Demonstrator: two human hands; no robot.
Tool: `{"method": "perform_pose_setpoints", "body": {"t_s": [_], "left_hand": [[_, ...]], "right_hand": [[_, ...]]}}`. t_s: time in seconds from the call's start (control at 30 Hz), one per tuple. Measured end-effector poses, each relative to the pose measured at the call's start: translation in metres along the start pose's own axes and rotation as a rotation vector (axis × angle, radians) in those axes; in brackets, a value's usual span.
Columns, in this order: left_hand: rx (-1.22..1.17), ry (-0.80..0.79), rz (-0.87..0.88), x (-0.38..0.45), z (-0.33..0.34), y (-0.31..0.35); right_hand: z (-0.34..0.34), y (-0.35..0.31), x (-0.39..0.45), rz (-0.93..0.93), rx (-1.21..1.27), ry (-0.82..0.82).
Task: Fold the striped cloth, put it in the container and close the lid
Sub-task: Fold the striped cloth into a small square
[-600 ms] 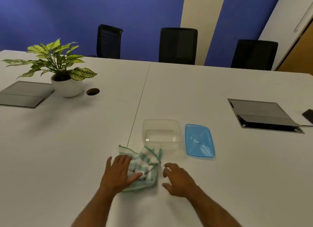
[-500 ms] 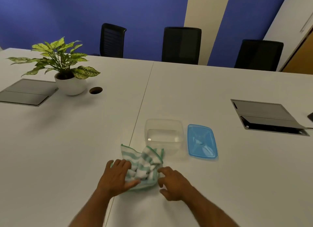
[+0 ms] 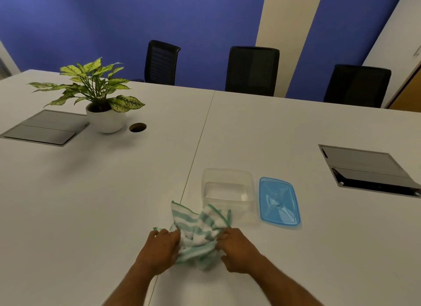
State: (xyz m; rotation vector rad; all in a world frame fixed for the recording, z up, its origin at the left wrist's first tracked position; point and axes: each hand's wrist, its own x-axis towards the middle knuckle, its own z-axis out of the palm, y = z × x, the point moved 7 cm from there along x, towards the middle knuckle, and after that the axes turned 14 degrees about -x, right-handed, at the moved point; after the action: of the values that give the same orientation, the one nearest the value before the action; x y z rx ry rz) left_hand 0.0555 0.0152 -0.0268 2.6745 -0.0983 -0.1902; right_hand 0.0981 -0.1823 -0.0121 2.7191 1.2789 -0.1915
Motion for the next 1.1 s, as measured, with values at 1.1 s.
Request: {"method": "perform_pose_setpoints", "body": {"t_s": [1.1], "left_hand": [[-0.151, 0.476, 0.433, 0.112, -0.242, 0.166]], "right_hand": [[-0.213, 0.262, -0.100, 0.640, 0.319, 0.336]]}}
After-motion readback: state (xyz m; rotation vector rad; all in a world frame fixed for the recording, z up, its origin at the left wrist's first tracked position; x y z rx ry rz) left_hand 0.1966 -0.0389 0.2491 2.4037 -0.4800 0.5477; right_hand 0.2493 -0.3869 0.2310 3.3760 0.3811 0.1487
